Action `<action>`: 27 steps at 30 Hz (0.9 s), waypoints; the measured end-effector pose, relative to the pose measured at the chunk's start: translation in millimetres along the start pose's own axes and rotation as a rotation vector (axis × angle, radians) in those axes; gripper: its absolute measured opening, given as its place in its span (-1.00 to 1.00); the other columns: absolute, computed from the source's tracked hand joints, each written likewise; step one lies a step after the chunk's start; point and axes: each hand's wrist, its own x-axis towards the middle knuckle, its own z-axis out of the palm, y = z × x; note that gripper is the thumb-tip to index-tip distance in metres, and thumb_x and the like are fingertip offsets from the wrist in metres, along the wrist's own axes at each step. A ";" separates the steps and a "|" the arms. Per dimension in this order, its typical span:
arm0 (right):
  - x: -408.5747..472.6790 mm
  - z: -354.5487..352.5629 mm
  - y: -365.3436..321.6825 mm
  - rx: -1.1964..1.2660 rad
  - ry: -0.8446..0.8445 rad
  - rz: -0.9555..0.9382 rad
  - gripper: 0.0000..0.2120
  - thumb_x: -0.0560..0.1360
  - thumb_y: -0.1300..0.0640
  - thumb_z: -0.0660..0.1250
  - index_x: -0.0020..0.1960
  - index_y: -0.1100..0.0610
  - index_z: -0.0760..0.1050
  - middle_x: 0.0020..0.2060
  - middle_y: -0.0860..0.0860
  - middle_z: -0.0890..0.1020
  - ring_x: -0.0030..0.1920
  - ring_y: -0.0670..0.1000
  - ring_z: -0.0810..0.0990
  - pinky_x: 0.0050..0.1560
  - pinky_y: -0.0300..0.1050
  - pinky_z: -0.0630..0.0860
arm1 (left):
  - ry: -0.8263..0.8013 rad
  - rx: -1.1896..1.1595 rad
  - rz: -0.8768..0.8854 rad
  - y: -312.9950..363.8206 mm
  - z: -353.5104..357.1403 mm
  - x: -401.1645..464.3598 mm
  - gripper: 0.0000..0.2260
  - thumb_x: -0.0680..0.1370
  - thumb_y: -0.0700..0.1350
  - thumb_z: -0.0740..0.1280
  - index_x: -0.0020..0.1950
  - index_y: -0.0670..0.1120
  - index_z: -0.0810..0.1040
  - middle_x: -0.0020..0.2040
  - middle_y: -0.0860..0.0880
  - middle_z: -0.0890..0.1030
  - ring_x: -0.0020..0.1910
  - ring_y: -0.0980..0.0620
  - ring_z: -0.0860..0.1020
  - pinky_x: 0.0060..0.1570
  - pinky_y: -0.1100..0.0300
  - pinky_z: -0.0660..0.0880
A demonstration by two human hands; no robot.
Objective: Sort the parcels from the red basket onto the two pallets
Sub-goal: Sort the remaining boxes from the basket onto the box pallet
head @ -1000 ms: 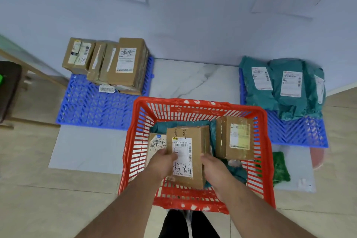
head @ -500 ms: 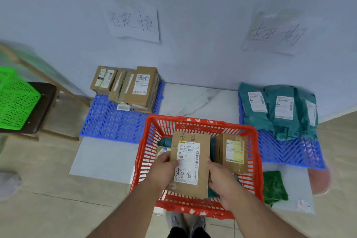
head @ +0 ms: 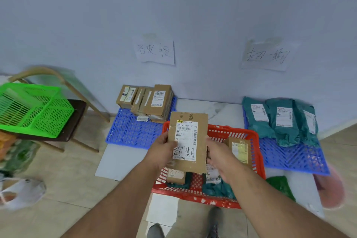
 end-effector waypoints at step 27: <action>-0.2 227.0 -21.7 -0.035 -0.041 -0.058 -0.65 0.70 -0.21 0.21 0.20 -0.03 0.66 0.07 -0.06 0.81 0.15 0.04 0.74 0.36 0.11 0.58 | 0.025 -0.006 0.064 -33.6 -225.6 -10.5 -0.61 0.63 -0.23 0.28 0.31 0.20 0.61 0.15 0.16 0.75 0.16 0.08 0.70 0.05 0.12 0.58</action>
